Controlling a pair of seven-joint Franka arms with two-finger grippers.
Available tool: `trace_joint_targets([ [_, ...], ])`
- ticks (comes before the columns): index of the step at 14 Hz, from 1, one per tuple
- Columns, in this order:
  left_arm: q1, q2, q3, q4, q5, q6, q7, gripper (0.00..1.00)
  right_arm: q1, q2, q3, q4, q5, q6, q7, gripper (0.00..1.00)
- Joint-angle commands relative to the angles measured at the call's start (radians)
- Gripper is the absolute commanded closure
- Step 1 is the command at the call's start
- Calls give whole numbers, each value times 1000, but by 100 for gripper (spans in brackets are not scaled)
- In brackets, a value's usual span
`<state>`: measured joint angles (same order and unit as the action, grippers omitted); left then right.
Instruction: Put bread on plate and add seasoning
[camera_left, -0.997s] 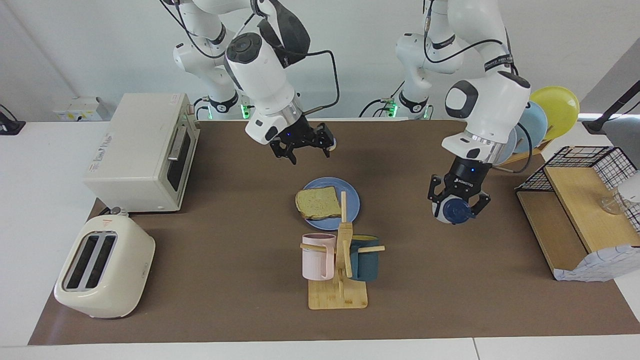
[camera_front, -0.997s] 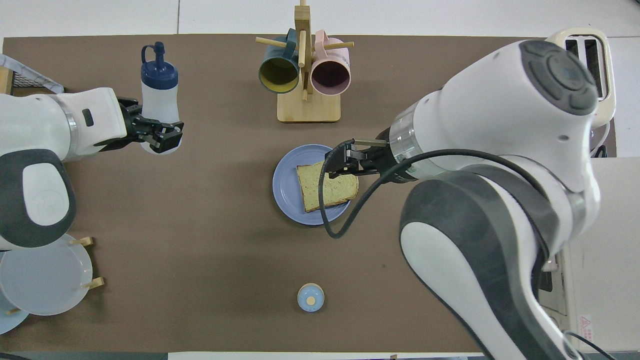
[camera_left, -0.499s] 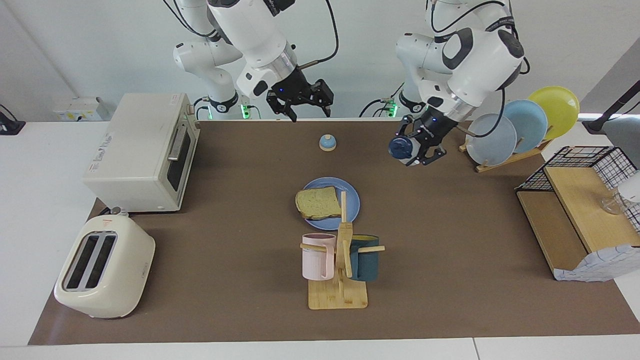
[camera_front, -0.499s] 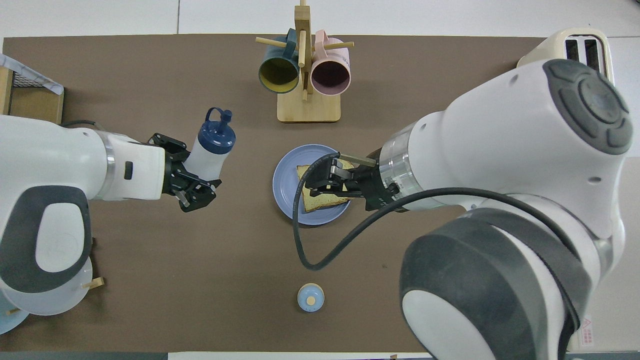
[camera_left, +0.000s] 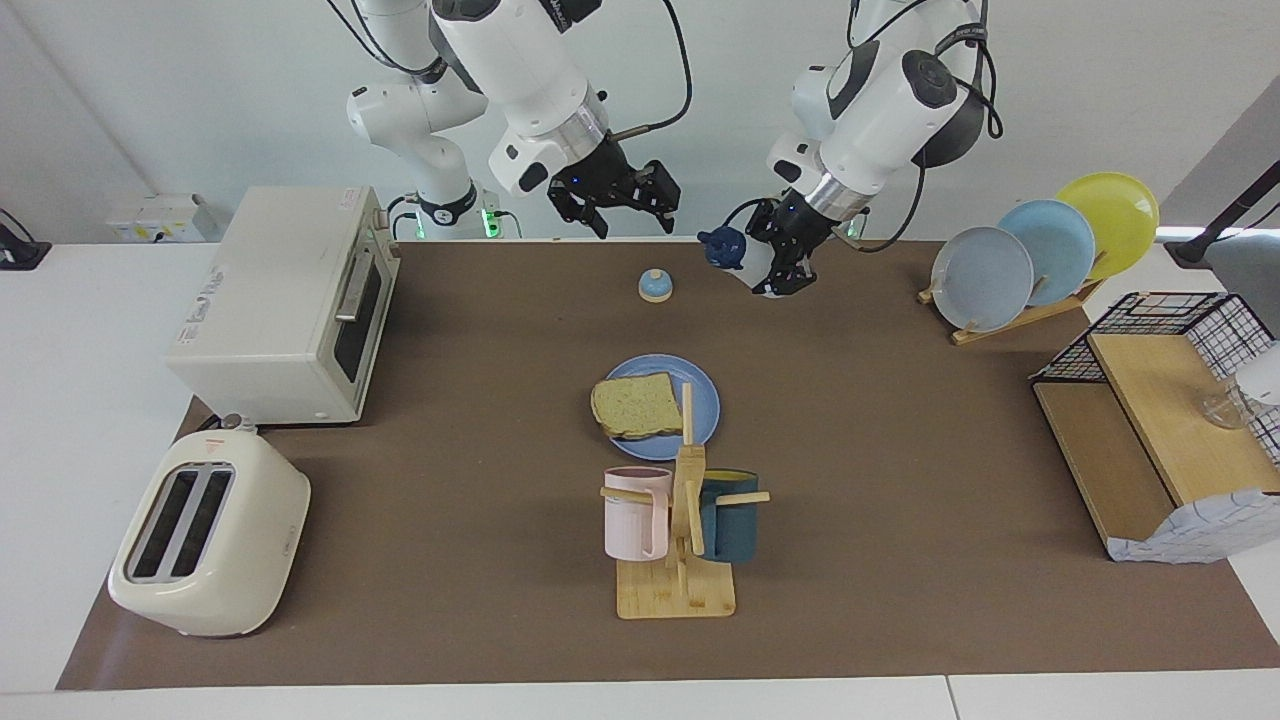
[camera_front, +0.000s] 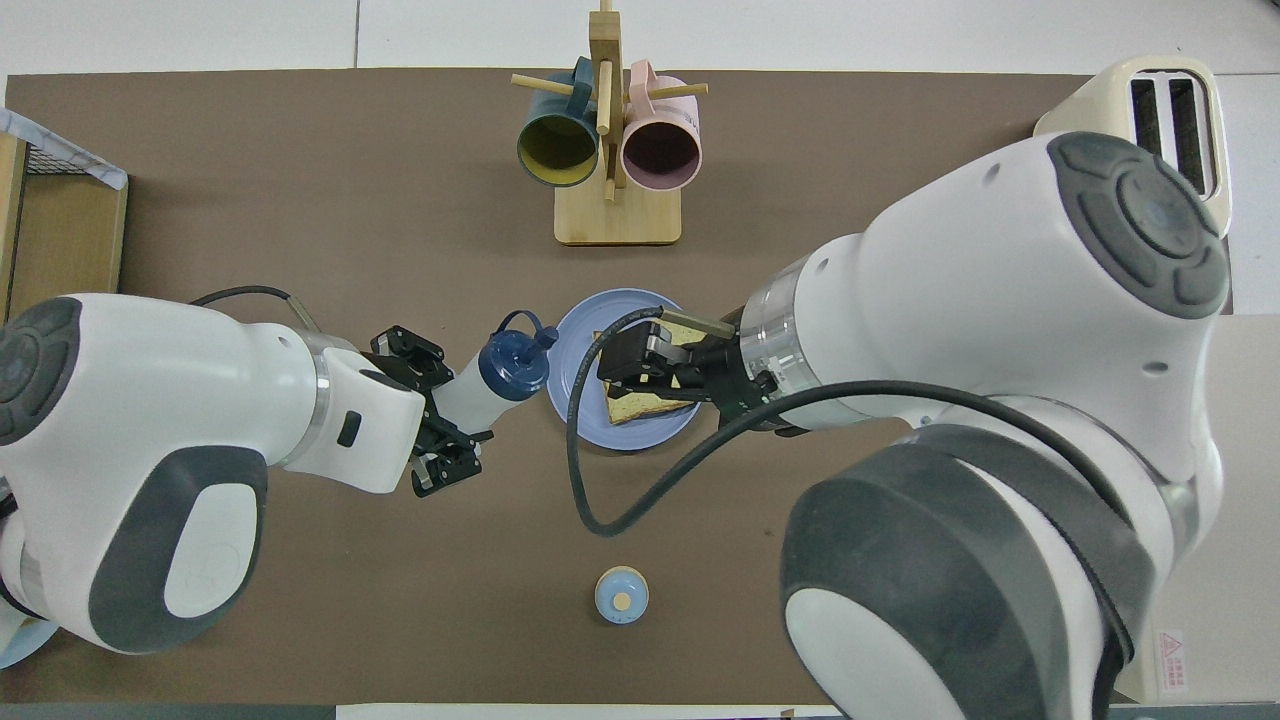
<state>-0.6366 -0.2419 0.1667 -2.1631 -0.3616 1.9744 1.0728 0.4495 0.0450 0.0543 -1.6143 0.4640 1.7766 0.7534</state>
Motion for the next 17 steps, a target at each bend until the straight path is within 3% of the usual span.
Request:
trace_joint_targets([
  [1, -18, -45, -4, -33, 16, -19, 29, 100, 15, -22, 4, -47, 39, 73, 64, 0],
  [5, -26, -73, -4, -75, 16, -12, 29, 100, 106, -56, 2, -133, 45, 220, 121, 3],
  [8, -25, -73, -4, -76, 6, -6, 26, 100, 109, -57, 4, -134, 47, 219, 124, 23],
  [17, -14, -73, -4, -78, -31, 1, 21, 100, 98, -34, 1, -72, 79, 158, 178, 34],
])
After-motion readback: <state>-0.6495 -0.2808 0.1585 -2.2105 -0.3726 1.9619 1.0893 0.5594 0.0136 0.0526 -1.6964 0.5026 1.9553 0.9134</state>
